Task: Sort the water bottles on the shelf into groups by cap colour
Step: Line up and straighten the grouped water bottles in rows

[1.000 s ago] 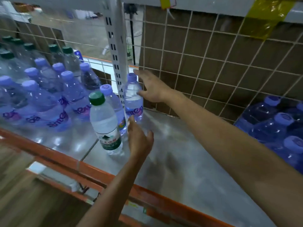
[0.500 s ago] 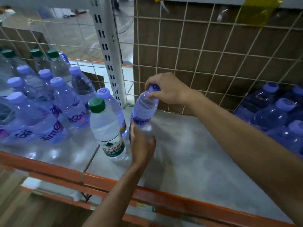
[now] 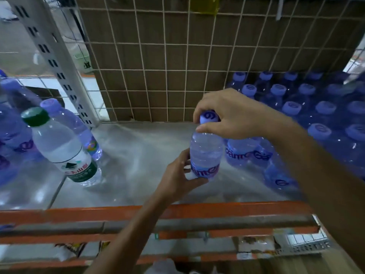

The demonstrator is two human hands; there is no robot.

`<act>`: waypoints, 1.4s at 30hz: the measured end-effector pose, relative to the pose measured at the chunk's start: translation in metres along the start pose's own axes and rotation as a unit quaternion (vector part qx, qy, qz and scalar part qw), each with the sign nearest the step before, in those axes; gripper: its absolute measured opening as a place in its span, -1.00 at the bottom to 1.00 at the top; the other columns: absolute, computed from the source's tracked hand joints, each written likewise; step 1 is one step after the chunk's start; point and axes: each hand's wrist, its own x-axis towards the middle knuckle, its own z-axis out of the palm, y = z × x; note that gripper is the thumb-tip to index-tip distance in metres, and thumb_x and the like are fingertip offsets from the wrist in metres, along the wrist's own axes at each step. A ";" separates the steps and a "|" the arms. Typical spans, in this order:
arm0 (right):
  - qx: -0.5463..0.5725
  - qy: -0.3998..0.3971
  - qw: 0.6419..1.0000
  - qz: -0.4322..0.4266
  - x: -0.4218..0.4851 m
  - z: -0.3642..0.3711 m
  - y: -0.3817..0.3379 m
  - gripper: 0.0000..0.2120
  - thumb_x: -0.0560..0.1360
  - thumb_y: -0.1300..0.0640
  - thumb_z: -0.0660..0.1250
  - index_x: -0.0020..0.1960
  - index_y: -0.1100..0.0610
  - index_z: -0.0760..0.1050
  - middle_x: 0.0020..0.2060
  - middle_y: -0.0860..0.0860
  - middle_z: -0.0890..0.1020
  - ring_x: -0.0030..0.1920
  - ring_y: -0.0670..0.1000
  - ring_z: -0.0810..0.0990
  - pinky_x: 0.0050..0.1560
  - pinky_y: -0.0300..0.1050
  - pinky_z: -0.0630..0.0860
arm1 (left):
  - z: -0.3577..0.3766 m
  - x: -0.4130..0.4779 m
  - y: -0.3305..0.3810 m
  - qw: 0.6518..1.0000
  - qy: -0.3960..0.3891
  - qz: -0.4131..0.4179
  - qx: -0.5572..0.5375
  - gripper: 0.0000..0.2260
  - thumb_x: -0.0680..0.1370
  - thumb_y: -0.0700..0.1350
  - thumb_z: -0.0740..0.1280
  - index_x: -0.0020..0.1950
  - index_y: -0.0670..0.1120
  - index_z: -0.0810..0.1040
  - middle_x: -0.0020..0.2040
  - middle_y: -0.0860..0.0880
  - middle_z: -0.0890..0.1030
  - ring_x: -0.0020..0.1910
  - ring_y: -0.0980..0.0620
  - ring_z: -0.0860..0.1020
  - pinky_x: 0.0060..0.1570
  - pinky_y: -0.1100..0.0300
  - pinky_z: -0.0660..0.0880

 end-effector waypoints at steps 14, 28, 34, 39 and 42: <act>-0.066 -0.019 0.993 0.100 -0.096 -0.017 0.049 -0.86 0.45 0.04 0.38 -0.03 0.04 0.59 -0.07 -0.05 0.62 -0.08 -0.07 0.50 -0.09 -0.18 0.38 | 0.096 0.008 0.035 0.998 -0.037 -0.024 -0.037 -0.42 0.36 -0.27 0.50 0.34 -0.10 0.38 0.07 0.02 0.57 0.07 0.09 0.57 0.05 0.25 0.55; -0.167 0.036 0.975 0.140 -0.072 -0.025 0.030 -0.65 0.45 -0.12 0.33 0.16 0.02 0.48 0.09 -0.01 0.55 0.10 0.04 0.49 -0.09 -0.11 0.36 | 0.081 0.010 0.039 0.999 -0.003 -0.008 0.036 -0.33 0.37 -0.08 0.51 0.40 -0.03 0.29 0.28 -0.05 0.45 0.19 0.16 0.44 0.18 0.20 0.46; -0.095 -0.019 0.995 0.036 0.022 0.014 -0.015 -0.73 0.49 -0.05 0.30 0.13 0.05 0.46 0.04 0.03 0.55 0.05 0.08 0.51 0.07 0.05 0.49 | -0.023 0.001 0.044 0.971 0.199 0.043 0.124 -0.66 0.49 -0.09 0.40 0.24 -0.10 0.49 0.13 -0.06 0.57 0.09 0.05 0.56 0.06 0.15 0.54; -0.004 -0.022 0.999 -0.039 0.124 0.051 -0.060 -0.66 0.48 0.12 0.31 0.24 0.07 0.40 0.14 0.08 0.52 0.13 0.10 0.49 0.15 0.05 0.45 | -0.139 -0.011 0.052 0.908 0.321 0.067 0.262 -0.76 0.47 -0.13 0.32 0.12 -0.10 0.56 0.03 -0.05 0.59 -0.02 -0.05 0.58 -0.04 0.01 0.56; 0.043 -0.016 0.995 -0.090 0.179 0.062 -0.093 -0.45 0.44 0.23 0.34 0.40 0.09 0.30 0.28 0.12 0.45 0.28 0.12 0.43 0.28 0.01 0.37 | -0.197 -0.017 0.058 0.863 0.384 0.066 0.321 -0.77 0.44 -0.13 0.29 0.07 -0.11 0.58 -0.02 -0.07 0.61 -0.07 -0.08 0.59 -0.09 0.05 0.52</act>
